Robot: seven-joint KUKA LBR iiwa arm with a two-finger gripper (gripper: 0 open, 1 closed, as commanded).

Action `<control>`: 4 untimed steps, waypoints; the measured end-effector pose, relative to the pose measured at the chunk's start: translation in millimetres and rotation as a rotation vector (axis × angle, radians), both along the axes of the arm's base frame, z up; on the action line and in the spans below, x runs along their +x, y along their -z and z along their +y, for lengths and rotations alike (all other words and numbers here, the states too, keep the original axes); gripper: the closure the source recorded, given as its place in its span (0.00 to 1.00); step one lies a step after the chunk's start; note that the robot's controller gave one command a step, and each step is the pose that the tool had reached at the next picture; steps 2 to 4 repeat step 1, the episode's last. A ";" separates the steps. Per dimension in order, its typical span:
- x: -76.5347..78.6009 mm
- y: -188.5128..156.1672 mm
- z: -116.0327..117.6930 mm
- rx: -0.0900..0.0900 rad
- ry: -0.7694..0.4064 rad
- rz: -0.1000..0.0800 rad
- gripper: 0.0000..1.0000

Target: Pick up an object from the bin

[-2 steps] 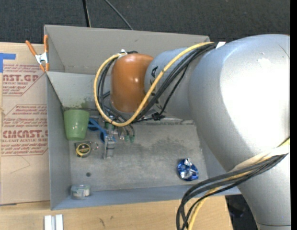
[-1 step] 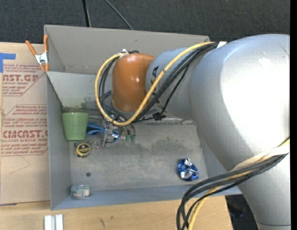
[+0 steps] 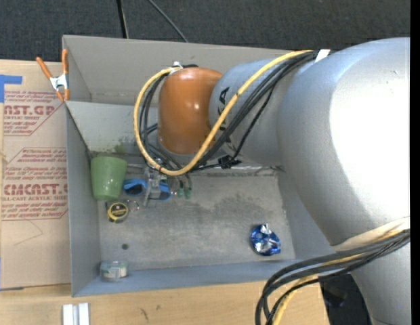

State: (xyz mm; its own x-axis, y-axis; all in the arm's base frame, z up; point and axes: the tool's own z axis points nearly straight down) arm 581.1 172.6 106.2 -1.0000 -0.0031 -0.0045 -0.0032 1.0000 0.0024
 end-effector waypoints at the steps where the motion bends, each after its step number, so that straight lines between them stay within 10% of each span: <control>1: 4.4 -158.3 9.0 0.002 0.009 -0.007 1.00; 4: 4.4 -158.3 9.0 0.002 0.009 -0.007 1.00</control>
Offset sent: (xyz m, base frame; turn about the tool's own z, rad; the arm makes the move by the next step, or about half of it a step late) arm 0.0026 0.0076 0.1528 0.0104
